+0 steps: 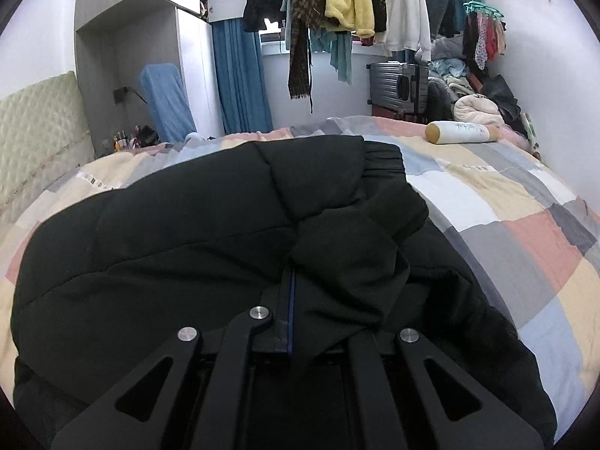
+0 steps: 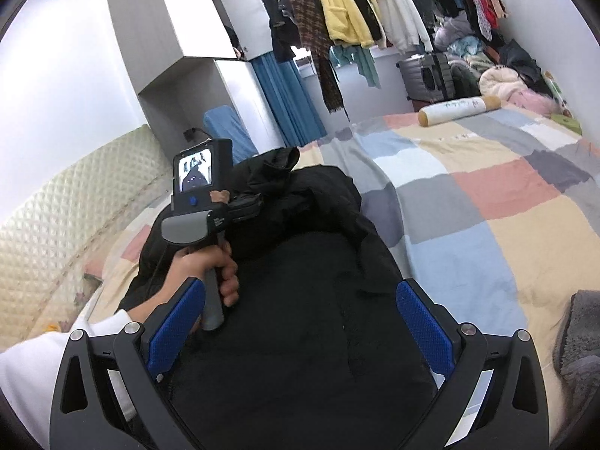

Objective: Fold large clothes
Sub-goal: 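Fold the sleeve across the jacket body toward the first folded sleeve, then open the left gripper to release the sleeve on the jacket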

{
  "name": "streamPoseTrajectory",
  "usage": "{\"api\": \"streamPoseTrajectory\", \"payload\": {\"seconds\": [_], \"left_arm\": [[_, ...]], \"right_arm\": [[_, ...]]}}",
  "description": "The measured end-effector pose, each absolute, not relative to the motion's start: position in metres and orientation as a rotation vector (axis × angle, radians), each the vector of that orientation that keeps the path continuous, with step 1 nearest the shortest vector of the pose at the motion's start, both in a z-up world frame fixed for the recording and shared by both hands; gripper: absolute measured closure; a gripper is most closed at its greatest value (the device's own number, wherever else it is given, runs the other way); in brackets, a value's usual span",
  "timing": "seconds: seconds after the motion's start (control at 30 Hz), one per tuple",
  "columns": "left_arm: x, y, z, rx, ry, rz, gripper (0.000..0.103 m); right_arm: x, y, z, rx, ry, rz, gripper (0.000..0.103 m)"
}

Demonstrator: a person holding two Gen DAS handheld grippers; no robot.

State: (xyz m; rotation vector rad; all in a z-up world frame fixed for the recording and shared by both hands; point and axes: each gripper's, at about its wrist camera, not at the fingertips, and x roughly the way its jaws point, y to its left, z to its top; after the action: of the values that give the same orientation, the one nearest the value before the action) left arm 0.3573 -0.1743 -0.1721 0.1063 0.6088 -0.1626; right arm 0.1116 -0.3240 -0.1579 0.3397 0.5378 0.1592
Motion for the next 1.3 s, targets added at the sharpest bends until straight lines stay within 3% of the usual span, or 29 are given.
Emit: {"api": "streamPoseTrajectory", "payload": {"seconds": [0.13,0.23,0.3,0.33,0.37,0.4,0.5,0.93,1.3], "left_arm": [[0.357,-0.169,-0.163,0.076,0.624,-0.18,0.098],[0.359,-0.164,-0.159,0.024,0.678,-0.195,0.081],[0.355,-0.159,-0.153,-0.017,0.7,-0.205,0.055],[0.352,-0.159,-0.15,-0.025,0.694,-0.211,0.047],[0.348,-0.158,-0.146,-0.027,0.687,-0.214,0.024],[0.342,-0.159,-0.142,-0.018,0.68,-0.224,0.013],[0.323,-0.157,-0.13,0.028,0.641,-0.243,0.008],[0.226,-0.083,-0.061,0.042,0.537,-0.197,0.008],[0.167,-0.008,-0.077,-0.053,0.48,-0.205,0.008]], "right_arm": [[0.116,-0.32,-0.161,0.327,0.557,0.158,0.0],[0.117,-0.318,-0.162,0.323,0.567,0.156,0.0],[0.114,-0.316,-0.162,0.31,0.565,0.154,0.0],[0.113,-0.315,-0.161,0.302,0.563,0.152,0.0],[0.112,-0.313,-0.16,0.294,0.56,0.151,0.0],[0.111,-0.311,-0.159,0.288,0.559,0.149,0.0],[0.108,-0.307,-0.157,0.271,0.549,0.15,0.0],[0.092,-0.276,-0.139,0.195,0.449,0.221,0.0],[0.093,-0.247,-0.143,0.15,0.474,0.245,0.0]]}}
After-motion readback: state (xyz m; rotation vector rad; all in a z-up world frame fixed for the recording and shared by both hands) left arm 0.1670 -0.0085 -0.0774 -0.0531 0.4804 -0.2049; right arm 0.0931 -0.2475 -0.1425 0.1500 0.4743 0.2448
